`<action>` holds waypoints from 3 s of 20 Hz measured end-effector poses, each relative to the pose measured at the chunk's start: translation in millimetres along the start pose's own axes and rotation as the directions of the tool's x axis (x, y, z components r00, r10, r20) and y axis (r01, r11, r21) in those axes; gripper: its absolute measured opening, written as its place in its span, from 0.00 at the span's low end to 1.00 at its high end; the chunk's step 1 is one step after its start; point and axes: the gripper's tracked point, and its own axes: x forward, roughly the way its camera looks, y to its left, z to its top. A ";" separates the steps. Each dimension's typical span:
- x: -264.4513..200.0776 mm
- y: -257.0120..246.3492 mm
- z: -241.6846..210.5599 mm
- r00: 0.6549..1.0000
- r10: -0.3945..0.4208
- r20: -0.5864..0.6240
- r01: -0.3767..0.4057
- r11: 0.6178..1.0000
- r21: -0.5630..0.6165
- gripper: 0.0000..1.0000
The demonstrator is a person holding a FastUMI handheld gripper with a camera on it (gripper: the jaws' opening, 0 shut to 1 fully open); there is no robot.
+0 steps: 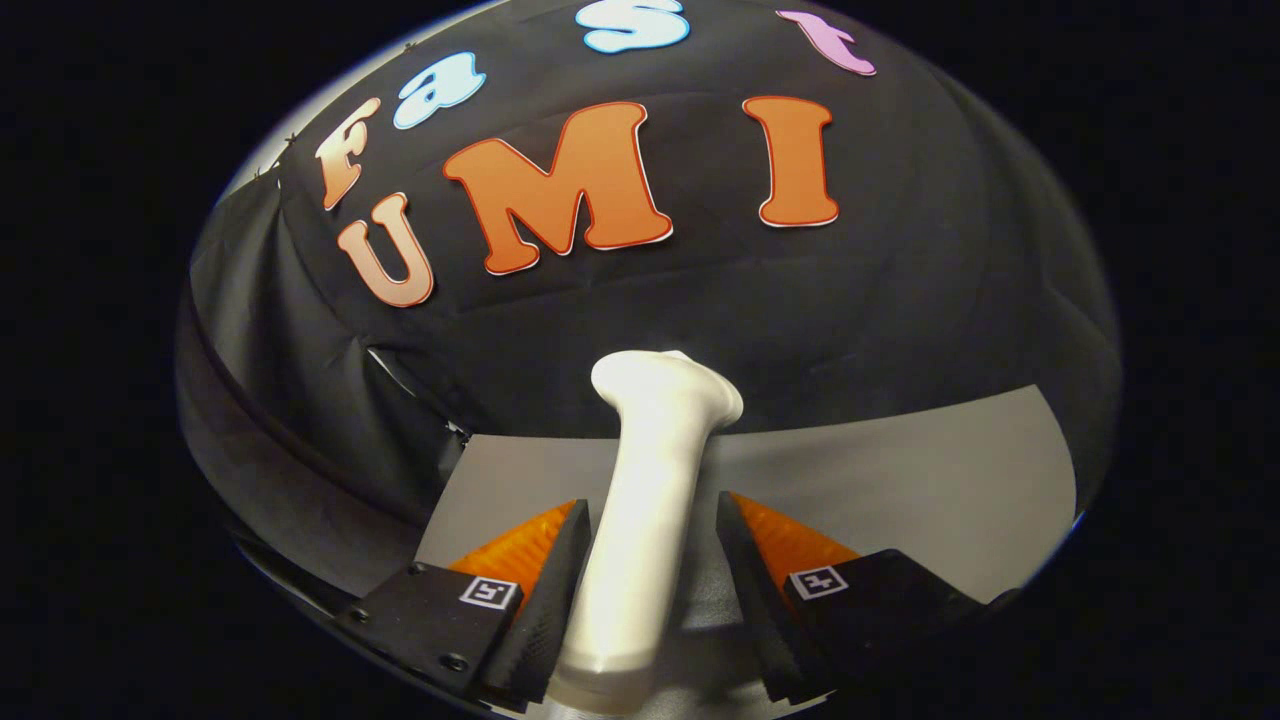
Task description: Iron the clothes twice with a garment steamer, once on the left side and once on the right side.
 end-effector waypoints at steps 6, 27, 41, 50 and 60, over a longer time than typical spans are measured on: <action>3.9 6.2 -8.9 0.999 0.032 0.002 -0.032 0.999 -0.015 0.64; -117.2 43.8 -21.4 0.892 -0.108 0.439 0.152 0.986 -0.066 0.51; -313.8 142.7 -105.8 0.691 -0.174 0.702 0.251 0.968 -0.007 0.50; -344.9 241.7 -134.4 0.627 -0.113 0.770 0.230 0.972 -0.044 0.50; -288.3 339.4 -128.7 0.626 -0.016 0.780 0.200 0.969 -0.141 0.50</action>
